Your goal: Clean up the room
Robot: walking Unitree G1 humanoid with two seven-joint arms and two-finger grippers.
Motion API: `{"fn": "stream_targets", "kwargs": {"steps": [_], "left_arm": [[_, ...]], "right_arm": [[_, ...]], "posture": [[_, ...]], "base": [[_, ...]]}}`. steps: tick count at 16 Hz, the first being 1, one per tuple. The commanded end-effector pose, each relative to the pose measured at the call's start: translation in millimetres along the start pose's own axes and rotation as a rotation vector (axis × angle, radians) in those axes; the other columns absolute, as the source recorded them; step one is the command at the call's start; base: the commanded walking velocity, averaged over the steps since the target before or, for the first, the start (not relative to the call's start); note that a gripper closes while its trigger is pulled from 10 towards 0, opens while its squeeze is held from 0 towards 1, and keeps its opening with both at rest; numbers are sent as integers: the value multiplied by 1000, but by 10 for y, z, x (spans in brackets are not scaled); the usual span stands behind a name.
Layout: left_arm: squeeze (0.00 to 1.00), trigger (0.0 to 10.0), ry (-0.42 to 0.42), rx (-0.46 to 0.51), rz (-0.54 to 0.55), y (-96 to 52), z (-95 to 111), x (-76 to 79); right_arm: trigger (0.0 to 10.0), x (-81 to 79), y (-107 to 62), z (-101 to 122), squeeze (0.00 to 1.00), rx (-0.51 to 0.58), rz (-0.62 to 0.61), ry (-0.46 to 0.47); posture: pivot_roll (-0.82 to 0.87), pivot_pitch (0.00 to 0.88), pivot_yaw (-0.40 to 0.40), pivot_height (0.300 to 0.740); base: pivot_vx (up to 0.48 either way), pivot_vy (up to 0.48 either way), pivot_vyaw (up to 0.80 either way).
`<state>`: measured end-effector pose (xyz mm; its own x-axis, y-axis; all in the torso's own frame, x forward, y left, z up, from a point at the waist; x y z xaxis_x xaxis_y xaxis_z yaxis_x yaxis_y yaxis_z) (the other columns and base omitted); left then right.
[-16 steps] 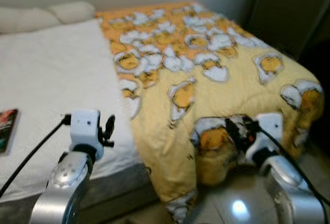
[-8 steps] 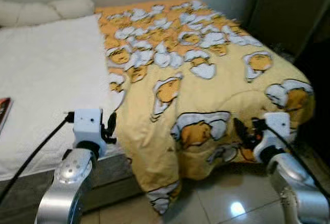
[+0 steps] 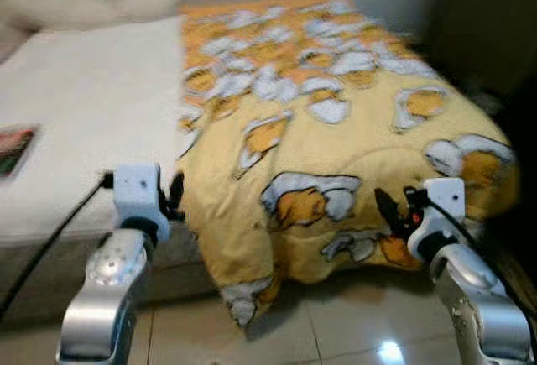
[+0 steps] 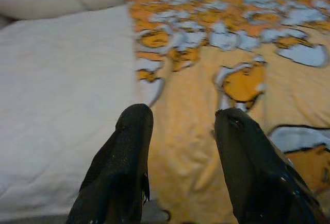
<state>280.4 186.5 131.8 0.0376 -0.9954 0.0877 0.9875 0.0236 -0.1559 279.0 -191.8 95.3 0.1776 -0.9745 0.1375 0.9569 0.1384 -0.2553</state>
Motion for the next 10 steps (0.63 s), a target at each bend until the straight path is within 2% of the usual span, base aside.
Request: {"fn": "stream_targets", "kwargs": {"steps": [1,7,9,10], "left_arm": [[0,10000,-2,-14,20,20,-25,-68],[0,10000,14,-8,13,41,-33,-44],[0,10000,24,11,-25,50,-17,-1],[0,10000,17,15,-31,51,-11,8]], "right_arm": [[10000,-65,20,33,0,15,10,29],[10000,-159,-24,-29,0,-5,38,23],[10000,-177,-8,-31,0,-8,60,-9],[10000,-181,0,-36,0,-10,63,-7]], "posture": [[-114,0,41,740],[-111,0,31,740],[-105,0,24,740],[-103,0,22,740]], "base": [[0,480,0],[0,0,0],[0,0,0],[281,0,800]]}}
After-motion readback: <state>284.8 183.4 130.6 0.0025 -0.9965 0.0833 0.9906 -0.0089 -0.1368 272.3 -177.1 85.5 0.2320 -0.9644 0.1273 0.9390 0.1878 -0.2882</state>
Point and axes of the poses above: a point about 5 cm out from each wrist's last joint towards the gripper, its own y axis pointing out of the wrist towards the gripper, its own z axis along the axis of the wrist's last joint, x = y × z, the point moved 3 cm from there along y, pointing out of the wrist towards the gripper, and after that the axes turned 10 degrees about -y, right-handed, at the moved point
